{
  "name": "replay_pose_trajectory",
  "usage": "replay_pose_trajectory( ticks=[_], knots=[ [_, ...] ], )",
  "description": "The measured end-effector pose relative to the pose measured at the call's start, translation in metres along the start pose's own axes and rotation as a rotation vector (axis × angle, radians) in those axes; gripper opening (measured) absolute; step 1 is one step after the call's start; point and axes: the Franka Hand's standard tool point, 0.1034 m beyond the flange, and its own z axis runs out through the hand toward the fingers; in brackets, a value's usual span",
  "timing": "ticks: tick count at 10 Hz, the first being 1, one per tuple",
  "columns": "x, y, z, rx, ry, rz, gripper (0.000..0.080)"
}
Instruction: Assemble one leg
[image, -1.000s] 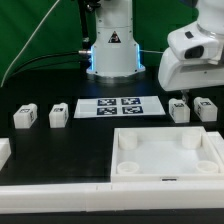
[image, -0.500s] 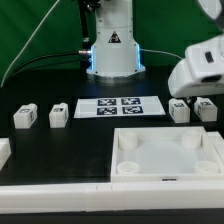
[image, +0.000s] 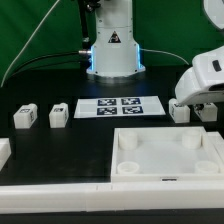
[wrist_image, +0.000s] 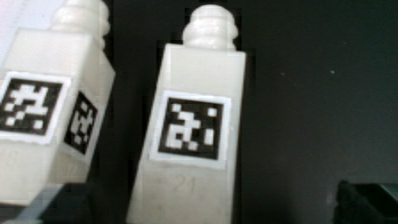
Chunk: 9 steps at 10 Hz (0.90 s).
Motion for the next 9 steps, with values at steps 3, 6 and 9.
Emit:
replay_pose_trajectory(
  ticks=[3, 6, 9],
  knots=[
    [0.0021, 0.0015, 0.0036, 0.002, 0.002, 0.003, 0.0649],
    [0.006, 0.0065, 0.0075, 0.008, 0.004, 0.001, 0.0649],
    [0.0074, 0.009, 0.0097, 0.009, 0.005, 0.006, 0.0649]
  ],
)
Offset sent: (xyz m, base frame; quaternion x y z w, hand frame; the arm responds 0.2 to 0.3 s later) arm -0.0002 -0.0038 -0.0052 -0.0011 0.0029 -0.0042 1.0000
